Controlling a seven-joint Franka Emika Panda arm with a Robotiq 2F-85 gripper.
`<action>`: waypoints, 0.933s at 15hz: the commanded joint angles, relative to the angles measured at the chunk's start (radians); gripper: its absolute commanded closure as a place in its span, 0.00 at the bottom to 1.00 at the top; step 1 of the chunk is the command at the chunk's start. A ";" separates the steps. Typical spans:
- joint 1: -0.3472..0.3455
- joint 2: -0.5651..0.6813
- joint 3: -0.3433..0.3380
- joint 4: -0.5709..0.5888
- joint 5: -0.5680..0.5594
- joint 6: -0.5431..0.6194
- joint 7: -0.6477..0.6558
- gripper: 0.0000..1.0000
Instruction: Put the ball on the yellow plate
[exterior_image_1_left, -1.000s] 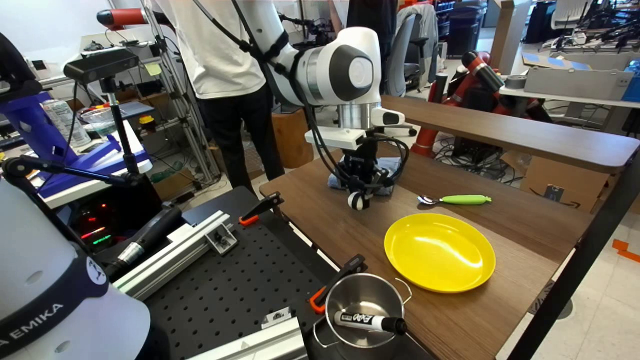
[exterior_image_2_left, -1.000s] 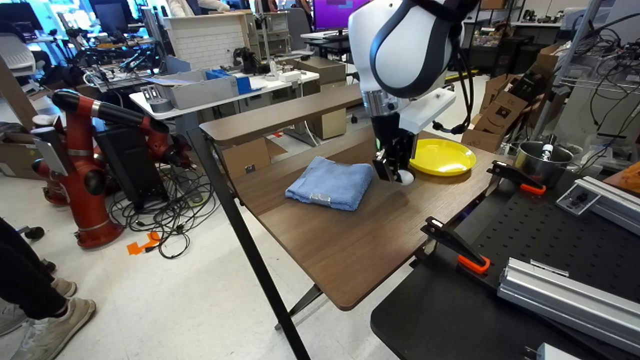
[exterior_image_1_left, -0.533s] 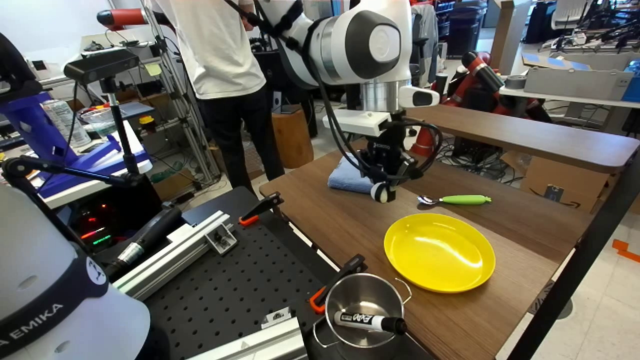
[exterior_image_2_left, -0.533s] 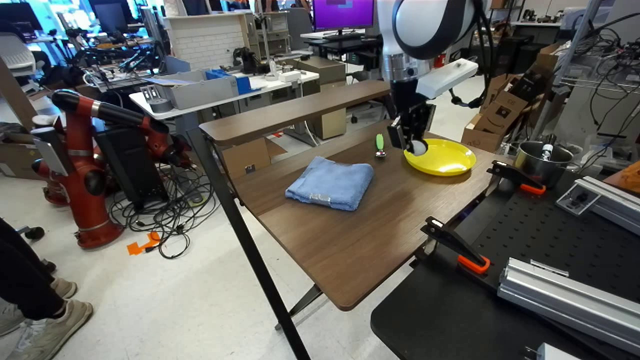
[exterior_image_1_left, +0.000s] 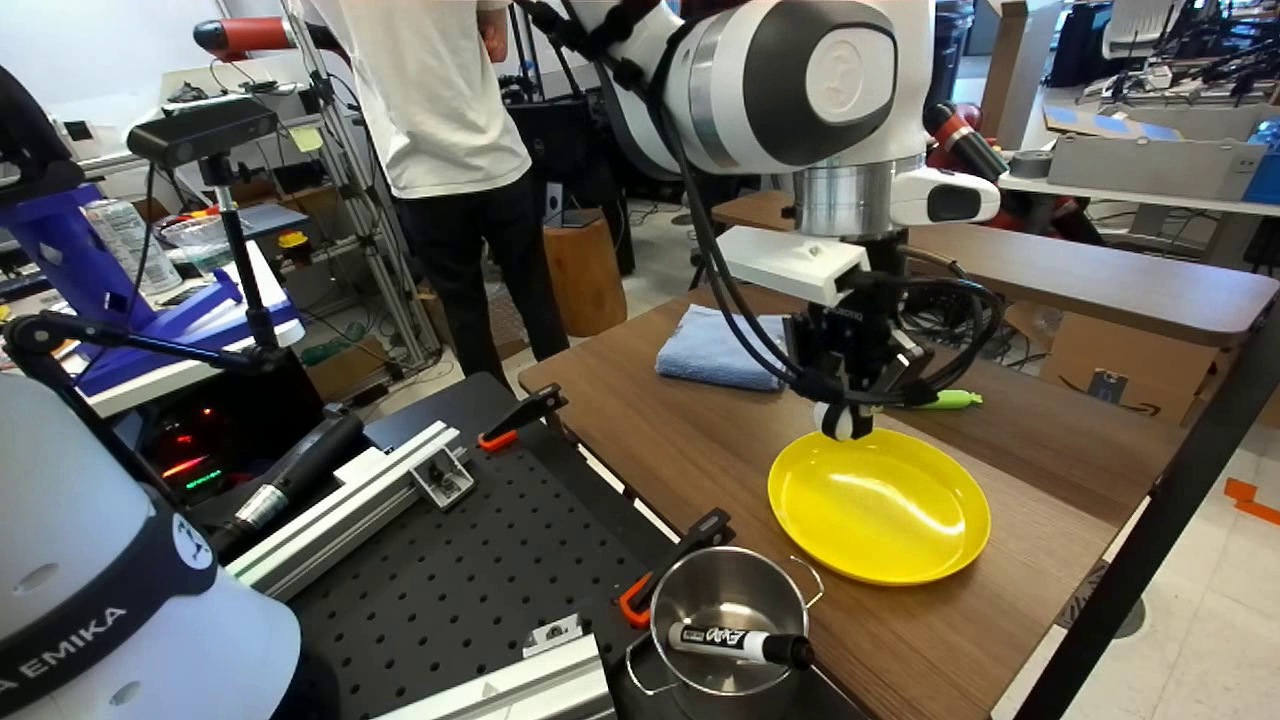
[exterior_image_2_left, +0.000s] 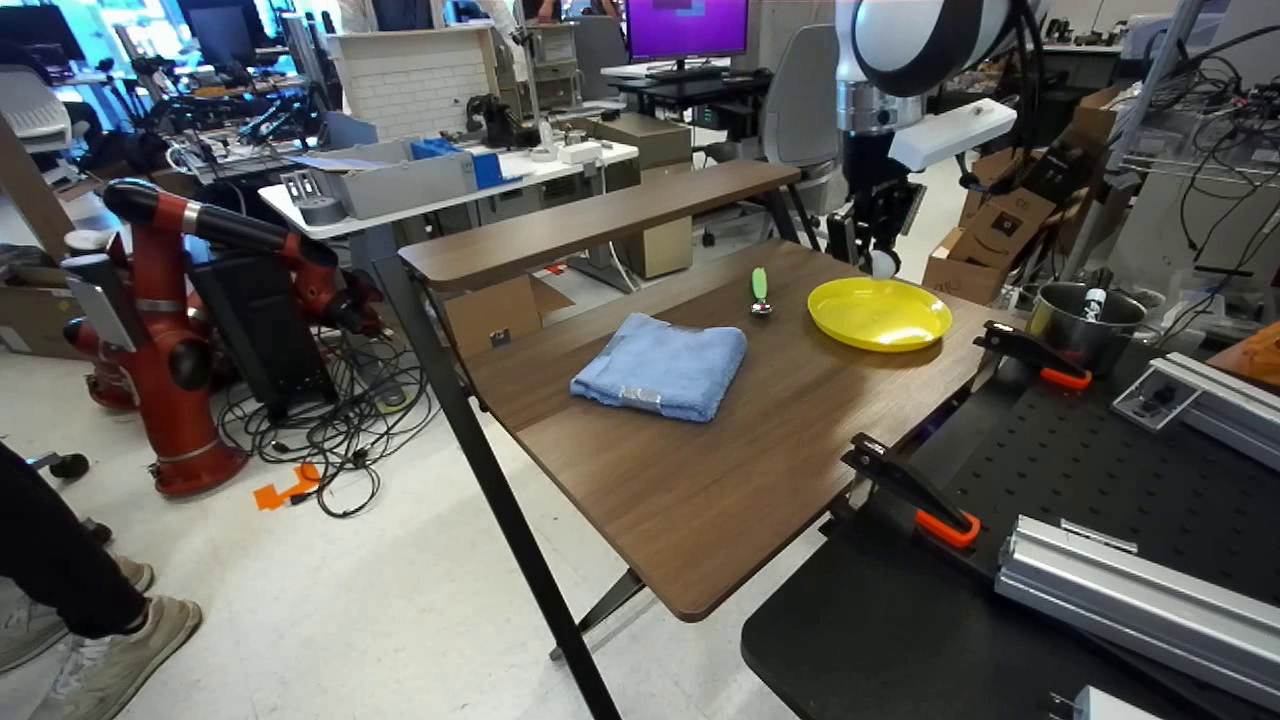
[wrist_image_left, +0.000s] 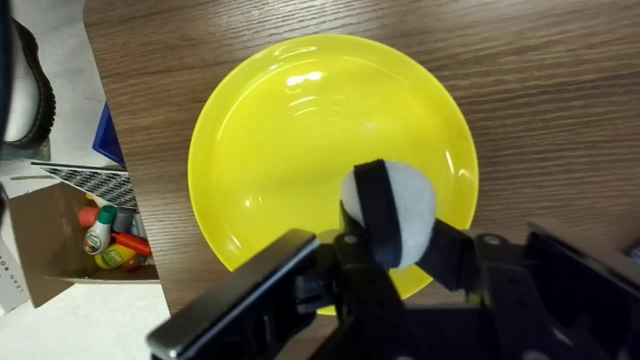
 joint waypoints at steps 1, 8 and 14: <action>-0.004 0.039 -0.017 0.006 -0.009 0.059 -0.020 0.94; 0.002 0.176 -0.033 0.103 -0.030 0.056 -0.035 0.94; 0.004 0.236 -0.041 0.167 -0.025 0.045 -0.042 0.94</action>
